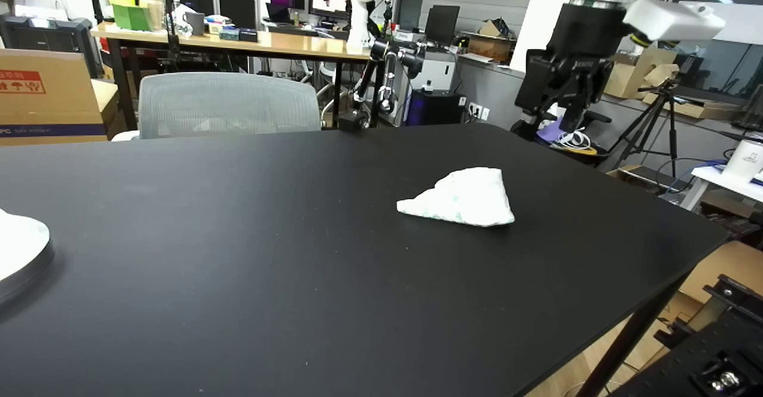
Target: Pick the cloth on the table and put it on the stand
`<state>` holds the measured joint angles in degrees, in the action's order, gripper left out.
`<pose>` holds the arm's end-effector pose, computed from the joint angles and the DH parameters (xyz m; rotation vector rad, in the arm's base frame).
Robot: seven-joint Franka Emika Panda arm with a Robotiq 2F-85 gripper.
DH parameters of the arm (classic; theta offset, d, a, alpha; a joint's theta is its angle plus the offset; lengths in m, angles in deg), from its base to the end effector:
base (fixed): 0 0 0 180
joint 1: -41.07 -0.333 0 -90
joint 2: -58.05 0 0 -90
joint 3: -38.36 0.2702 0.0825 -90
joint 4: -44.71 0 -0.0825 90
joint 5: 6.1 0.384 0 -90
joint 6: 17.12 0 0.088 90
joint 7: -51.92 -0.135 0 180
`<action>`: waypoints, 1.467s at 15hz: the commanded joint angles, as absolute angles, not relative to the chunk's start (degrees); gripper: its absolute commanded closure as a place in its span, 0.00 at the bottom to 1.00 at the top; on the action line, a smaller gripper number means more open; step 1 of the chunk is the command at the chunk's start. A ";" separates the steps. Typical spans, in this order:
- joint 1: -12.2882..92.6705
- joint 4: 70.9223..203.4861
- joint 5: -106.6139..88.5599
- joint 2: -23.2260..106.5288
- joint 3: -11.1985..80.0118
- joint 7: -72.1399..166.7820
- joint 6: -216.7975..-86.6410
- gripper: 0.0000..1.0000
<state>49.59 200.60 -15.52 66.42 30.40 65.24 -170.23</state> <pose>0.4030 -0.1129 0.2063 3.0522 0.1350 0.1198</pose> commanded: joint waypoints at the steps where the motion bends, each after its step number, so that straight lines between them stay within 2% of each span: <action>1: 48.82 197.28 -11.14 58.11 29.03 68.80 -175.31 0.00; 8: 50.23 192.39 0.52 47.34 32.46 73.70 -186.97 0.00; 15: 52.55 185.90 6.09 41.02 36.76 77.07 -185.38 0.00; 17: 55.14 184.93 4.11 40.15 39.08 75.78 -183.95 0.26; 22: 59.52 183.54 6.79 39.47 43.85 78.54 -178.58 0.62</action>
